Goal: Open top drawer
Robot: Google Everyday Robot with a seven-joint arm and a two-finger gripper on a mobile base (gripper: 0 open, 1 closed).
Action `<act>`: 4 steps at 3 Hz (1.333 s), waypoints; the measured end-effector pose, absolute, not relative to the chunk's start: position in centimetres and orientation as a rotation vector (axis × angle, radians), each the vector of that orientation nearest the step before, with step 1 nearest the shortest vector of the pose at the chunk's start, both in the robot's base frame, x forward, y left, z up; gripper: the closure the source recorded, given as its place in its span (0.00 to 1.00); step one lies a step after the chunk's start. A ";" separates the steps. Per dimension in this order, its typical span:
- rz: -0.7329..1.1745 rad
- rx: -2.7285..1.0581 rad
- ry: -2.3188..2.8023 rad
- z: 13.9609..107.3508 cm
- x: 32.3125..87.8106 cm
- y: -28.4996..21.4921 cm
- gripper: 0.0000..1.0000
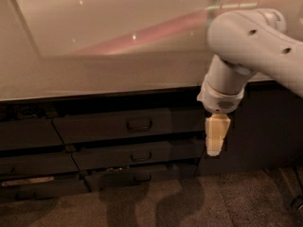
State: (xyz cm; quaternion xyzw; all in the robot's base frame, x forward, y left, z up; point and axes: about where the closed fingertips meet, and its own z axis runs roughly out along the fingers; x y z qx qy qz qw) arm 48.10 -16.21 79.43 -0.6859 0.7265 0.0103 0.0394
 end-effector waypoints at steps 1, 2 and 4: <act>0.228 -2.132 2.083 79.0 48.3 -16.1 0.00; 0.234 -2.161 2.038 79.1 48.3 -15.8 0.00; 0.180 -2.192 1.939 78.4 48.3 -15.8 0.00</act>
Offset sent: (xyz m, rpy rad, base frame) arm 0.0019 0.0004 -0.0038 0.1223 0.0287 0.0686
